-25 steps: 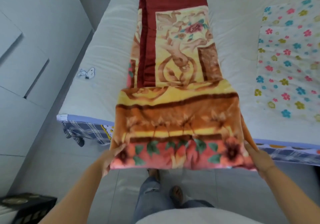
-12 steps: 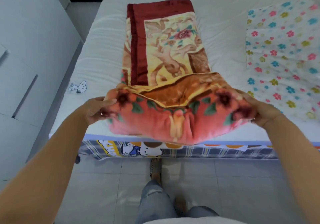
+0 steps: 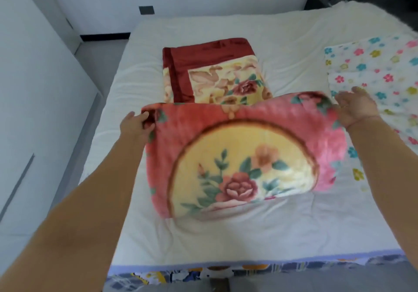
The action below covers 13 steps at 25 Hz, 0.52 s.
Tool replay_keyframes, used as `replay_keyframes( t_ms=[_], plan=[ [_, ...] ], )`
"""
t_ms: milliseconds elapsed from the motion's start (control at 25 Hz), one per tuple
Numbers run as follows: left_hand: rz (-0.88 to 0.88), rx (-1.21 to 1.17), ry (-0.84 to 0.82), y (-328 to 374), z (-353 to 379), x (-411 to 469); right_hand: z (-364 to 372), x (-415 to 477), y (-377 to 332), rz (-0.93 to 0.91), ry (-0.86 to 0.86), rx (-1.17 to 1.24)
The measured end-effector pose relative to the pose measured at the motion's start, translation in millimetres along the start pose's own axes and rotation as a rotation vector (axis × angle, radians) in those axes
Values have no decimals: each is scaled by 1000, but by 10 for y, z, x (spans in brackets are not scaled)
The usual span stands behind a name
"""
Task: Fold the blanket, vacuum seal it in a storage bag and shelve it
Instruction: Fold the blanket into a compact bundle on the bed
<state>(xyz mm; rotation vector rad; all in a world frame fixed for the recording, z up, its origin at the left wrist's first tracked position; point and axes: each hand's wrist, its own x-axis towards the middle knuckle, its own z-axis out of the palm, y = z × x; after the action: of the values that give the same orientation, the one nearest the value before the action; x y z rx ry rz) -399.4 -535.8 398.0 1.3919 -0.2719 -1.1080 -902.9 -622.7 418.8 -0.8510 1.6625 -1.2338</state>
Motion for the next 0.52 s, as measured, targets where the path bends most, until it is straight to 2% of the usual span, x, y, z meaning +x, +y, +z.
replay_keyframes(
  t_ms=[40,80,120,160,240,280,360,520],
  plan=[
    [153,168,16,-88,81,63,206,-157,25,-97,55,-134],
    [356,470,52,-239,163,72,412,-360,173,-266,54,-310],
    [575,826,9,-484,211,52,576,-600,452,-436,-27,-495],
    [763,1162,-99,-790,239,-48,740,-885,767,-526,-157,-700],
    [1030,1609,-336,-1397,211,-212,975,-1105,1258,-464,-319,-1118],
    [1052,1724,-425,-1642,173,-202,1078,-1068,1404,-397,-342,-1280],
    [970,1845,-485,-1888,162,-175,1212,-907,1458,-323,-282,-1464],
    [865,1917,-397,-1818,342,119,1399,-525,1429,-253,-229,-1589]
  ],
)
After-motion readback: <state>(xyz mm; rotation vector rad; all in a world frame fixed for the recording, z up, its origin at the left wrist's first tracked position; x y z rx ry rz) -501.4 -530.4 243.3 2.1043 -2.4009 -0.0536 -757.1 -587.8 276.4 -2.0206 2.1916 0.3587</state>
